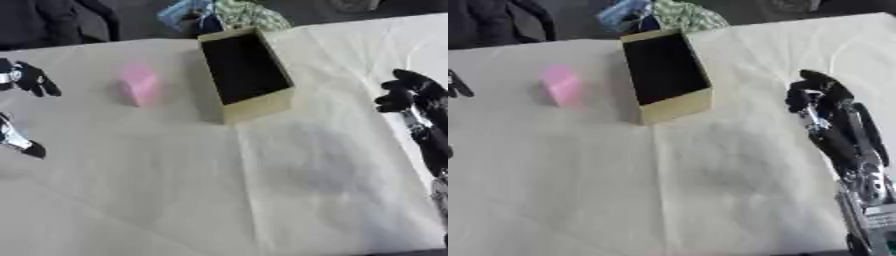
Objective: Pick up objects on the table and place them in the box.
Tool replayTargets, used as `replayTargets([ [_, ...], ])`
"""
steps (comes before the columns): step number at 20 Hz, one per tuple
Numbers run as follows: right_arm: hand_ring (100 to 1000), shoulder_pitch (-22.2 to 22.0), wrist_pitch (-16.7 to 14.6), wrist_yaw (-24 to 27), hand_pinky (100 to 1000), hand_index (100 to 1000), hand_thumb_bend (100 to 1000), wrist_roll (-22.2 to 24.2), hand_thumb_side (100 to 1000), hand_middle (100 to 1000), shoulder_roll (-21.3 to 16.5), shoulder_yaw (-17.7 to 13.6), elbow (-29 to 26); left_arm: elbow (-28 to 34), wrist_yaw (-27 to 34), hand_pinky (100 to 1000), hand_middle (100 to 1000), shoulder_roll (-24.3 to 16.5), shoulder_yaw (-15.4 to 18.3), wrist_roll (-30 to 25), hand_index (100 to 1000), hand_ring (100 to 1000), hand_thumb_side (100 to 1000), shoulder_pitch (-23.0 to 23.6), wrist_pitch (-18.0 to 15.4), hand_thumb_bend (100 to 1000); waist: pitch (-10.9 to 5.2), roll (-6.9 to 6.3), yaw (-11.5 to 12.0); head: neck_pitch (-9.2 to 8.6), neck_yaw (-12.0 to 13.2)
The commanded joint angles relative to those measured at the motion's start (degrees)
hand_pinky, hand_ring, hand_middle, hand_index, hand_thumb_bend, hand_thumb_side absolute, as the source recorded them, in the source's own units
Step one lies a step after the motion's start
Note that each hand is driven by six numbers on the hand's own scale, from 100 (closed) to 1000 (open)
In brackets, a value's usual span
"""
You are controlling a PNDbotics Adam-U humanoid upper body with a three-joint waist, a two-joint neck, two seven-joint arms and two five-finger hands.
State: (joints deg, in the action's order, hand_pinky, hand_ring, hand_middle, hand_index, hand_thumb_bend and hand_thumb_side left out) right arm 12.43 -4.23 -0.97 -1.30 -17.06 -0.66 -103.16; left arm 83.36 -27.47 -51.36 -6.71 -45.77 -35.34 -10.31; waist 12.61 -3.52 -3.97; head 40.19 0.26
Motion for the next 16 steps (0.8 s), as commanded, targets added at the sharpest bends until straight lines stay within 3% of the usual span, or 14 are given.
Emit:
replayTargets([
  [1, 651, 0.2, 0.1, -0.1, 647, 852, 485, 0.0, 651, 690, -1.5, 0.0, -0.8, -2.3, -0.3, 825, 751, -2.1, -0.3, -1.5, 826, 769, 396, -3.4, -0.4, 842, -1.24, -0.1, -0.3, -0.59, -0.1],
  [16, 649, -0.3, 0.2, -0.1, 646, 852, 486, 0.4, 652, 688, -2.3, 0.4, -0.5, -22.7, -10.3, 832, 756, 9.3, -3.7, -6.2, 824, 774, 424, -22.5, -4.0, 866, -2.16, -1.54, -2.9, -0.33, -0.7],
])
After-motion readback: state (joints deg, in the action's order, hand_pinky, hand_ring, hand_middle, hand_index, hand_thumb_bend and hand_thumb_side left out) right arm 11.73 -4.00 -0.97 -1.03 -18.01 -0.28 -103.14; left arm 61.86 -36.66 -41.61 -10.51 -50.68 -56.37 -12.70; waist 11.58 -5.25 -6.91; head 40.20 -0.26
